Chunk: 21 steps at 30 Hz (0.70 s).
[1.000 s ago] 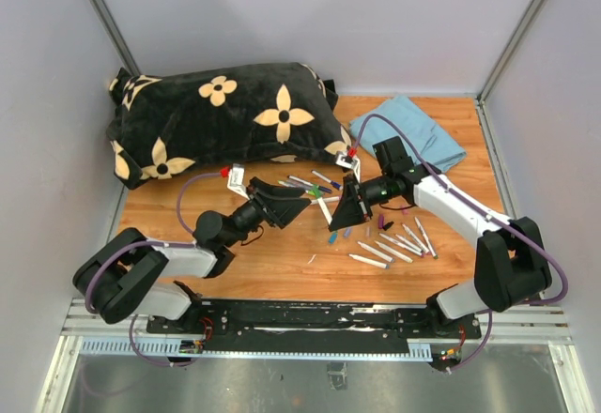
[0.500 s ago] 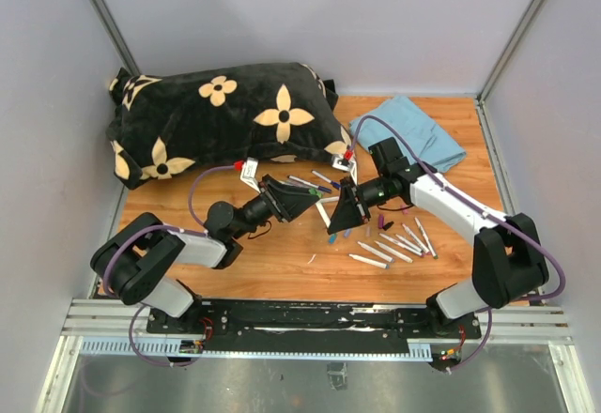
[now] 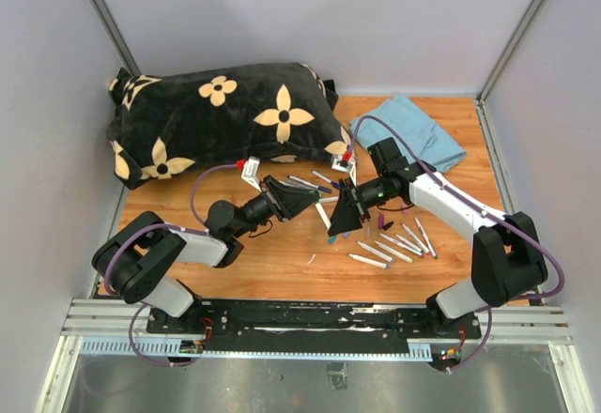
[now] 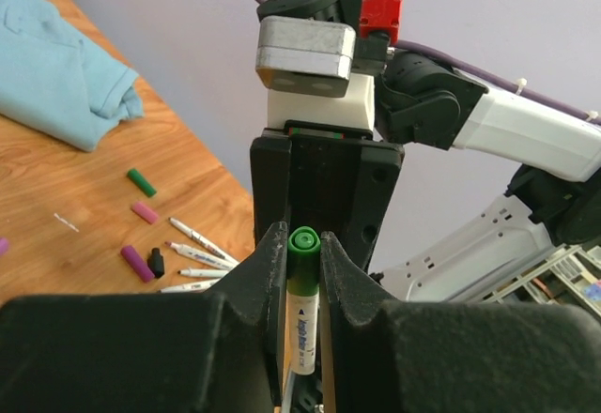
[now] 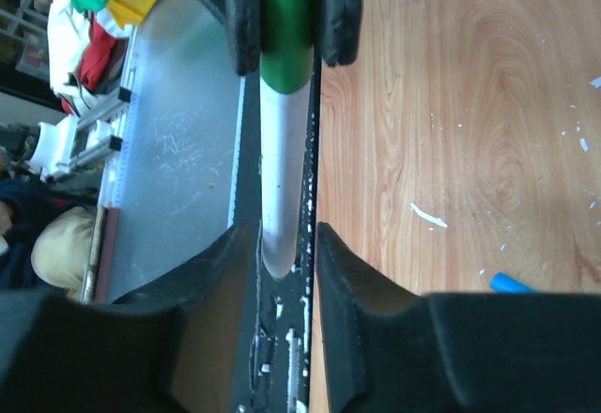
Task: Open the pen caps
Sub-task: Open the pen cap from the pen.
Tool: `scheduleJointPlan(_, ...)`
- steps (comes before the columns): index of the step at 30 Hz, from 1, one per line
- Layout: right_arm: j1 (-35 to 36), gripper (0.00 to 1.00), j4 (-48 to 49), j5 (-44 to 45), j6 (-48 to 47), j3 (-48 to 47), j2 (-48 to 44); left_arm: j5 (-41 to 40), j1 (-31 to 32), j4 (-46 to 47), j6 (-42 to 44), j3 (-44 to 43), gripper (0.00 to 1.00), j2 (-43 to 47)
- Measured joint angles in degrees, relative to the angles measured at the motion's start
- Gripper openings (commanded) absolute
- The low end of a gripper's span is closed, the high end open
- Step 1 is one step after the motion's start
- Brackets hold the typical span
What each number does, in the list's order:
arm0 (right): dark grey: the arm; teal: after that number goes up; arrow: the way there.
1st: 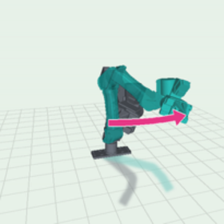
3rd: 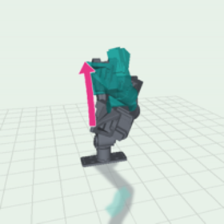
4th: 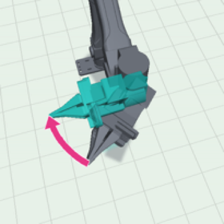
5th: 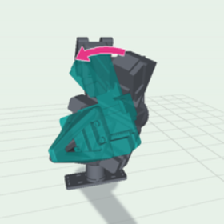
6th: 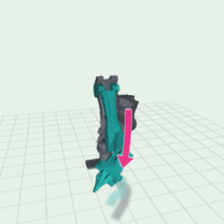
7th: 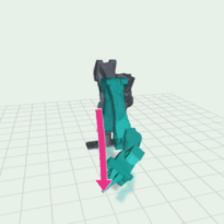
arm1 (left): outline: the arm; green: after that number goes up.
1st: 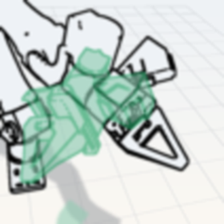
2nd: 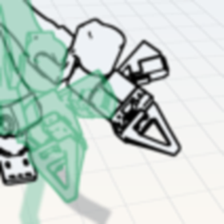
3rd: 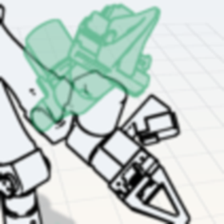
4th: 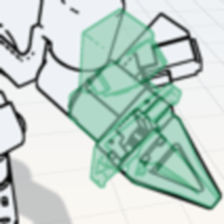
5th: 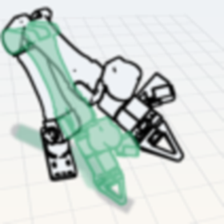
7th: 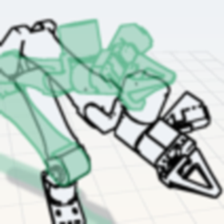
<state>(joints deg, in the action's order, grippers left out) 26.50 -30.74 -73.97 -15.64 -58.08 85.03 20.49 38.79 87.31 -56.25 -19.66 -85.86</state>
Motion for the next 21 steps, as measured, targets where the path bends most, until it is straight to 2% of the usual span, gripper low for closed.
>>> scheduleJointPlan(2, 0.0, 0.58, -0.22, 0.13, -0.04, -0.28, 0.0, 0.07, 0.02, 0.09, -0.02, 0.07, 0.0, -0.02)
scheduleJointPlan(4, 0.0, 0.62, 0.02, 0.15, -0.22, -0.46, -0.13, -0.09, 0.04, 0.26, -0.24, 0.33, 0.0, -0.02)
scheduleJointPlan(9, 0.02, 0.62, 5.84, 1.14, 4.04, 0.57, -1.97, -2.91, 2.43, 0.46, -0.46, 1.42, 0.0, -0.13)
scheduleJointPlan(12, 0.57, 0.58, 11.28, 2.54, 7.93, 3.32, -4.2, -4.81, 4.33, 0.48, -0.46, 1.51, 0.0, -0.5)
scheduleJointPlan(14, 1.68, 0.52, 13.92, 3.96, 9.88, 4.85, -5.44, -5.81, 4.98, 0.48, -0.55, 1.51, 0.0, -0.83)
scheduleJointPlan(21, 3.23, 0.11, 18.12, 6.73, 13.2, 5.44, -6.38, -8.92, 5.35, 0.68, -0.9, 2.34, 0.0, -1.2)
